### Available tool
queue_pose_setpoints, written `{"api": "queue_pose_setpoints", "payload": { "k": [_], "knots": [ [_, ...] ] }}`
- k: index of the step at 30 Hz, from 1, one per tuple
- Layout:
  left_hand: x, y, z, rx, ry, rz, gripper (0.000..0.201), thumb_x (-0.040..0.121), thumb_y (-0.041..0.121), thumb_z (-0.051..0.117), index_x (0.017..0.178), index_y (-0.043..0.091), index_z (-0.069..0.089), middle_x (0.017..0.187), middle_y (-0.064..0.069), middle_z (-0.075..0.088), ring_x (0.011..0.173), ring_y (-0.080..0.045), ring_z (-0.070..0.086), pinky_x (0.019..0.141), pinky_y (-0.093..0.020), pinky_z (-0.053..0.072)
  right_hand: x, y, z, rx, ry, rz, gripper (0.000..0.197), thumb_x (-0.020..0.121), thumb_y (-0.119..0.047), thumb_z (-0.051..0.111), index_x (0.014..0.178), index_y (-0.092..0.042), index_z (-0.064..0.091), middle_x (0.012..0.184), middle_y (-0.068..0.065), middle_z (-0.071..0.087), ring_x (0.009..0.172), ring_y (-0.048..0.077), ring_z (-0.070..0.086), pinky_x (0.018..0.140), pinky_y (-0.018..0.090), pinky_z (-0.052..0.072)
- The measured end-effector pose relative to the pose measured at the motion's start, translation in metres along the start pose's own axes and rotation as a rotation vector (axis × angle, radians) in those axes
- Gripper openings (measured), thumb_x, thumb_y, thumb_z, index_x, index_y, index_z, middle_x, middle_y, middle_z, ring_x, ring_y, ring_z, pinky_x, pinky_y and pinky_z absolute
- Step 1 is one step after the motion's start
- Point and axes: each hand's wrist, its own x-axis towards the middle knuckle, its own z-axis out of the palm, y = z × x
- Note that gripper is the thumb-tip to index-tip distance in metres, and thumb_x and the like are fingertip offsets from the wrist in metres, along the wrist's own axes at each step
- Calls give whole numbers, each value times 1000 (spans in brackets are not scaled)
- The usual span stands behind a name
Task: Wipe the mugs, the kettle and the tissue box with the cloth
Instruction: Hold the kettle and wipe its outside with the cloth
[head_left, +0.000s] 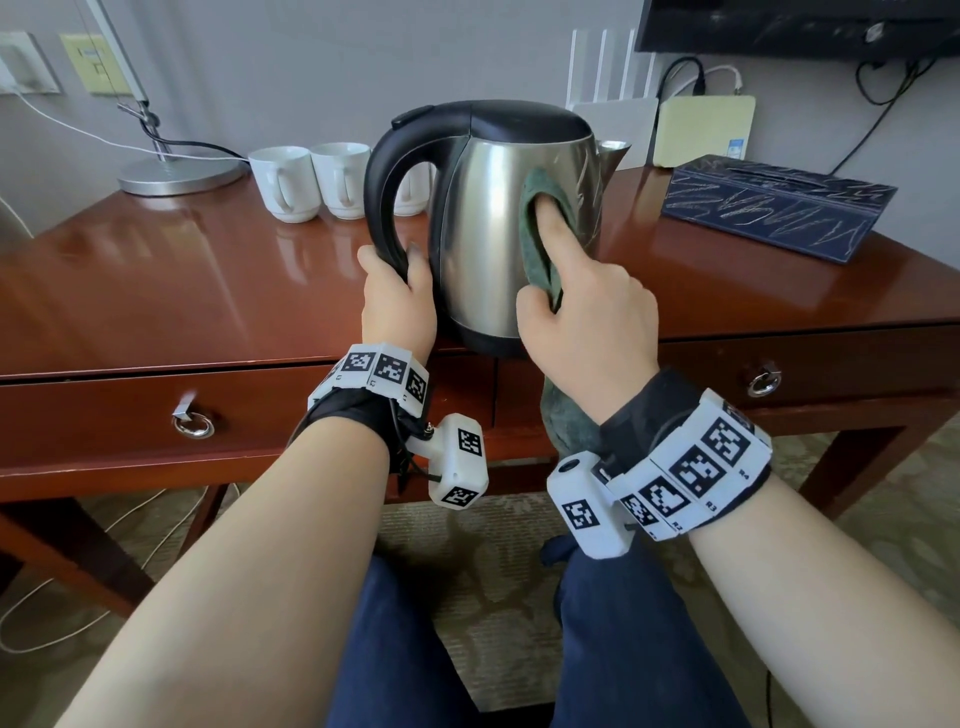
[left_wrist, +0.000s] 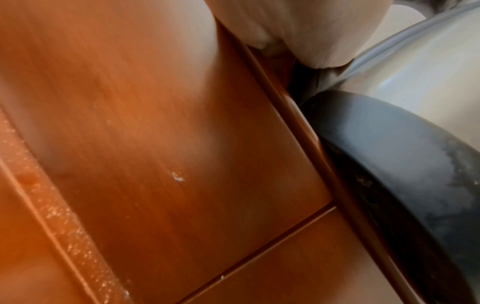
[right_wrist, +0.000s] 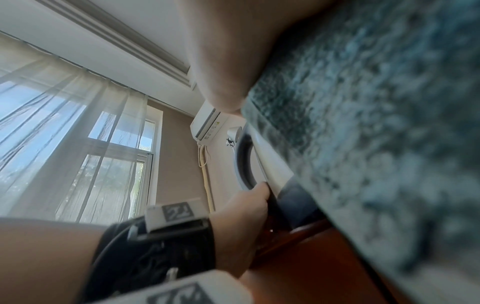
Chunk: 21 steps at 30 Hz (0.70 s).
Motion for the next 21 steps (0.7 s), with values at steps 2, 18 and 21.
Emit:
{"api": "queue_pose_setpoints", "payload": {
  "k": [2,18,21],
  "knots": [
    [1,-1,0,-5,-6,-6,18,104,27,40,104,10,34,73,5,45,78,-26,47,73,-32,35,8,0,-6,-15,9,4,69,87,-17,47,151,-30,25,70,2,51,63,25,42,61,31,30],
    [-1,1,-1,16,-15,-12,17,105,27,39,104,11,33,74,7,46,71,-21,47,71,-30,32,-17,11,16,18,26,0,70,79,-18,44,148,-15,35,56,-1,44,51,26,43,54,30,32],
    [-1,0,-1,20,-15,-12,17,105,27,39,104,11,33,75,8,46,76,-24,46,72,-30,32,-29,15,30,39,30,-40,66,74,-14,48,140,-14,48,55,4,50,47,31,49,50,27,31]
  ]
}}
